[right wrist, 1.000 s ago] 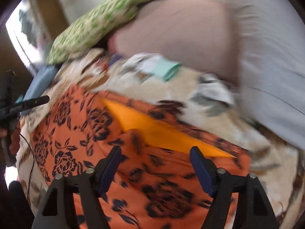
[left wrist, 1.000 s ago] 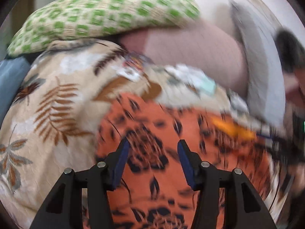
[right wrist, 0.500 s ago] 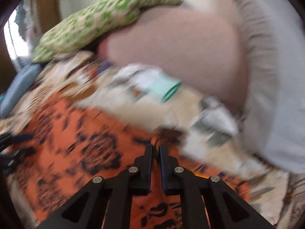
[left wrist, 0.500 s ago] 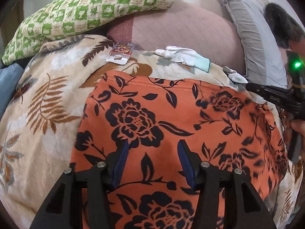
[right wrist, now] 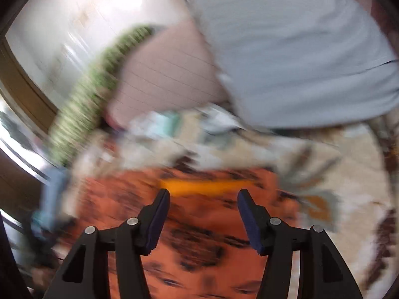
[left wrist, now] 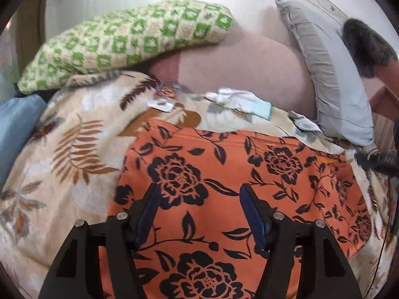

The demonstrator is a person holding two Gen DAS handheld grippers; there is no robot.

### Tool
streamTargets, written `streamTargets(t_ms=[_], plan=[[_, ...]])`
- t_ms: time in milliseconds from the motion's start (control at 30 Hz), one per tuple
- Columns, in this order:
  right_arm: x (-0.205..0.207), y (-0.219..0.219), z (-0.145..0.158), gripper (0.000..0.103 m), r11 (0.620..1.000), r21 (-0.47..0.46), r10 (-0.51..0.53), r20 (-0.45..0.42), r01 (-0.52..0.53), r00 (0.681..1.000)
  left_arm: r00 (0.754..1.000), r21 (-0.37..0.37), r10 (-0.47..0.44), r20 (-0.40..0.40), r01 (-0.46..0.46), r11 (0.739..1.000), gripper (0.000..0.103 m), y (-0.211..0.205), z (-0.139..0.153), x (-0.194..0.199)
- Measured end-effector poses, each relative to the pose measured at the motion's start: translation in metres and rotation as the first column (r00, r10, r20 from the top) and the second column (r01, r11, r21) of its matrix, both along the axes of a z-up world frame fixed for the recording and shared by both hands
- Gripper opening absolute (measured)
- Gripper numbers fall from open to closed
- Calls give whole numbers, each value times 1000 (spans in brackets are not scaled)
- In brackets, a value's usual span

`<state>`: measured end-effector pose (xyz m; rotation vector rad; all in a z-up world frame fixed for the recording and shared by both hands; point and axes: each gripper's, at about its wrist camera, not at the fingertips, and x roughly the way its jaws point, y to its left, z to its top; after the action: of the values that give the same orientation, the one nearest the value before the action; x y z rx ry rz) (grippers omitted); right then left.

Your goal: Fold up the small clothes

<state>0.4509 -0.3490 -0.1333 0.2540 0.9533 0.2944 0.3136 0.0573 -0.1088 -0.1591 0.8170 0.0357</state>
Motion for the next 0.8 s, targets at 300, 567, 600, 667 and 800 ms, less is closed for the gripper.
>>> streamTargets(t_ms=[300,567,600,667,800], plan=[[4,8,-29,7,980,-197,-26,-55,15,998,995,34,49,-82,-47,998,68,3,-19,0],[-8,-19,-52,21,960,-270,-115,-126,77,985,981,162,48,-190,-18,987,72,-5,-49,19],[-12,-21,-42,30,960,-259,-133,-101,103,986,984,159,55,-169,-28,987,72,-4,-44,16],[-23,-25,-16,70,964,-225,-152,-25,143,988,992,118,67,-102,-55,992,72,2,-25,4],[-64,-27,30,70,993,-31,-112,40,113,993,1000,123,27,3,-27,992,74,2,-2,-21]])
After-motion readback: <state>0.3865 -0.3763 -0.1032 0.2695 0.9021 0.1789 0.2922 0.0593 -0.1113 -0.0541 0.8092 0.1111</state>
